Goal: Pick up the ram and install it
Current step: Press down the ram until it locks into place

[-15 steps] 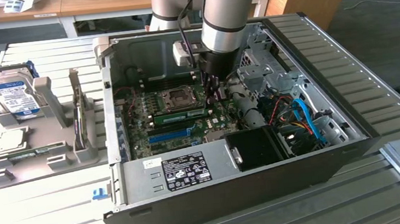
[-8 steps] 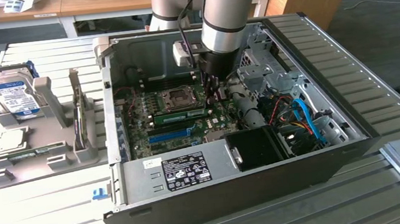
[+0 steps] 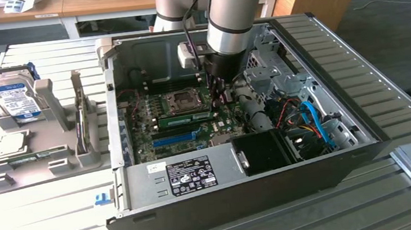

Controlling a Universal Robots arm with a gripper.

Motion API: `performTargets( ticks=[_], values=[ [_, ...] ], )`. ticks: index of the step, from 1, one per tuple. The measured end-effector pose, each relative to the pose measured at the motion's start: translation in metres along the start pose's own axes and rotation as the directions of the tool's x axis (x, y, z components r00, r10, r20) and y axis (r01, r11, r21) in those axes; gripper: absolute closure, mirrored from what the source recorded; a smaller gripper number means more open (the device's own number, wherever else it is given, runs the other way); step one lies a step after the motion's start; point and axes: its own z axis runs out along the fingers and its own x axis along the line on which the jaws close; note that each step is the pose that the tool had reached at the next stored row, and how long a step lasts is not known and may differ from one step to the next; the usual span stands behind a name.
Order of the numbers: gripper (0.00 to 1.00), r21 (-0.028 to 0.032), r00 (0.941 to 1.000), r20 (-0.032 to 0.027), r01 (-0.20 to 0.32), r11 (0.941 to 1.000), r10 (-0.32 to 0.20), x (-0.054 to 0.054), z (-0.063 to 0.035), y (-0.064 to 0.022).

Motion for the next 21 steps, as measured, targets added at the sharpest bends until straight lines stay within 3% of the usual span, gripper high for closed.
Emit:
performTargets(
  ticks=[17,21],
  values=[
    [0.9,0.0001,1.0,0.0,0.0,1.0,0.0,0.0,-0.0241,0.0011],
    [0.9,0.0001,1.0,0.0001,0.0,1.0,0.0,0.0,-0.0245,0.0011]
  ],
)
